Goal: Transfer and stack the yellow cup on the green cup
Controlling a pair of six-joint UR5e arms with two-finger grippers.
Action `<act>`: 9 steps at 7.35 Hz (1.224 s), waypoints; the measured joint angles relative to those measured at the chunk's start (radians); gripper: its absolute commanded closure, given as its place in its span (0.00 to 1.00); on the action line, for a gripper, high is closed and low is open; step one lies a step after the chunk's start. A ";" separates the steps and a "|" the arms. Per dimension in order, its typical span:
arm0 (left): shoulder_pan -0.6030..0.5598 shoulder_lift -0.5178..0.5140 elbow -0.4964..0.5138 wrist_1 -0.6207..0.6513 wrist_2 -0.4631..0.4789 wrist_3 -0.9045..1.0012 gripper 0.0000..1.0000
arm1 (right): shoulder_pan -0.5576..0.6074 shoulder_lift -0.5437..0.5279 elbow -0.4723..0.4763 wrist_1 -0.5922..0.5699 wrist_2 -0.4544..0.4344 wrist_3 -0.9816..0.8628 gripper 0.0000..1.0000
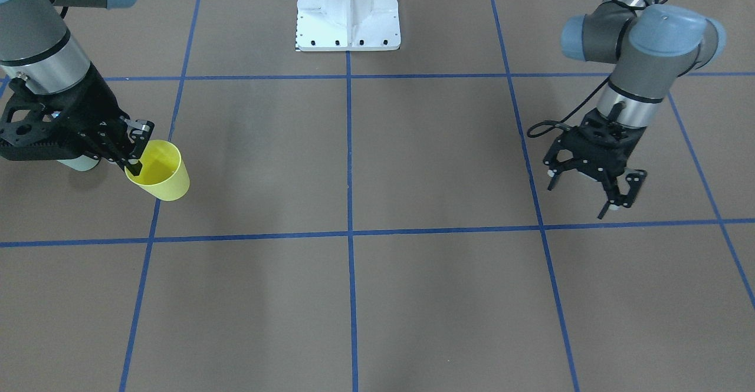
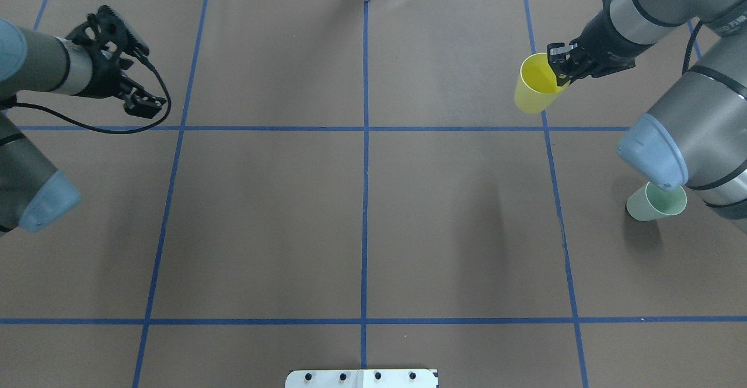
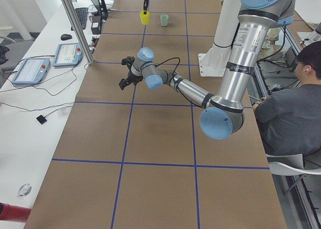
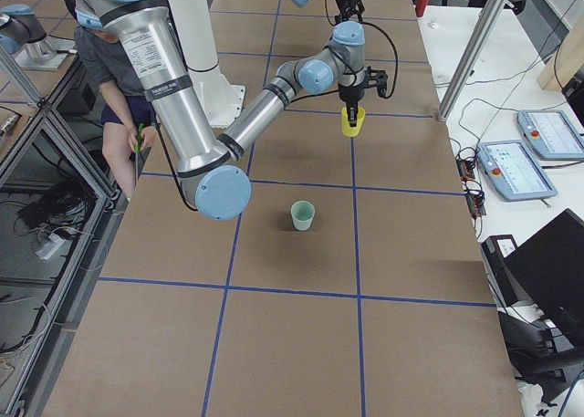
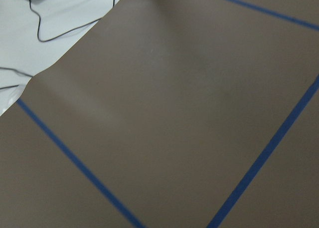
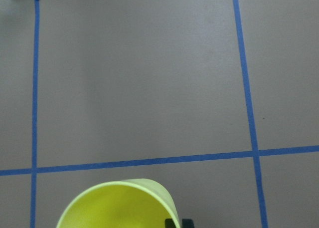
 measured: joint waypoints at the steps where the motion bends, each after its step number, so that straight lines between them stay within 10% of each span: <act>1: -0.074 0.040 0.005 0.061 -0.026 0.014 0.00 | 0.020 -0.032 0.009 0.001 0.010 -0.056 1.00; 9: -0.454 0.179 0.306 0.161 -0.262 0.103 0.00 | 0.222 -0.397 0.061 0.120 0.181 -0.485 1.00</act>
